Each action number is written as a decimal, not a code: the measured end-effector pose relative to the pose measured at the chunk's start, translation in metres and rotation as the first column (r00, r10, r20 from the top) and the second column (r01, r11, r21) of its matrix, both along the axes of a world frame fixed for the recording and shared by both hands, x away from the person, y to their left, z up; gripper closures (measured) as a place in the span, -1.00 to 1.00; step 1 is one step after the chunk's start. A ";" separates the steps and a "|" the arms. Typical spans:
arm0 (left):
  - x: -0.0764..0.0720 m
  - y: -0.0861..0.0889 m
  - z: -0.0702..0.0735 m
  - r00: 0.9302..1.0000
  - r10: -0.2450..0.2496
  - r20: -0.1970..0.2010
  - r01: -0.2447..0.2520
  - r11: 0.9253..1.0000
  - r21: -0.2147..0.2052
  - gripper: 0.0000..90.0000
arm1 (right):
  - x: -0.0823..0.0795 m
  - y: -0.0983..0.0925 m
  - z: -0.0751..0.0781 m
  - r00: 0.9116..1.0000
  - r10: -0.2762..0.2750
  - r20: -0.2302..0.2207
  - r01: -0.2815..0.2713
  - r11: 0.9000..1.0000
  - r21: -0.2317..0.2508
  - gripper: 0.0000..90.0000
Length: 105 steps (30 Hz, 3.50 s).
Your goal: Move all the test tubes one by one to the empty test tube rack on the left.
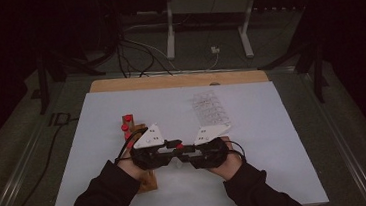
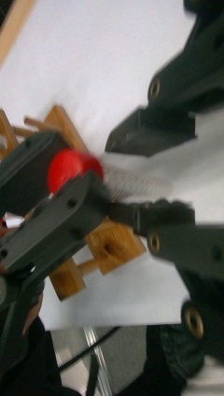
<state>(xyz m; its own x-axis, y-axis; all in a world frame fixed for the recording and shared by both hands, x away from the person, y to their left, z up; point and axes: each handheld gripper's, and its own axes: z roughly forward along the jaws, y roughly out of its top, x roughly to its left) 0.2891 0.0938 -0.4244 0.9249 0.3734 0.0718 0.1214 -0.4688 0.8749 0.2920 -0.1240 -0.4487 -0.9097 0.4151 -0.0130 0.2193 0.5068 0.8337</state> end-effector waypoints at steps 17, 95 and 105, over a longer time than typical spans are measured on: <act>-0.008 0.043 0.037 0.993 0.099 0.057 -0.096 0.994 -0.055 0.61 | 0.003 -0.036 0.011 0.994 -0.111 -0.004 0.110 0.989 0.097 -0.97; -0.024 0.100 -0.014 0.972 0.234 -0.038 -0.237 0.966 -0.102 -0.47 | -0.005 -0.055 0.013 0.990 -0.128 0.054 0.119 0.984 0.132 -1.00; -0.033 0.065 -0.016 0.993 0.110 -0.040 -0.114 0.985 -0.129 -0.96 | -0.011 -0.074 0.001 0.984 -0.174 0.046 0.166 0.976 0.137 -1.00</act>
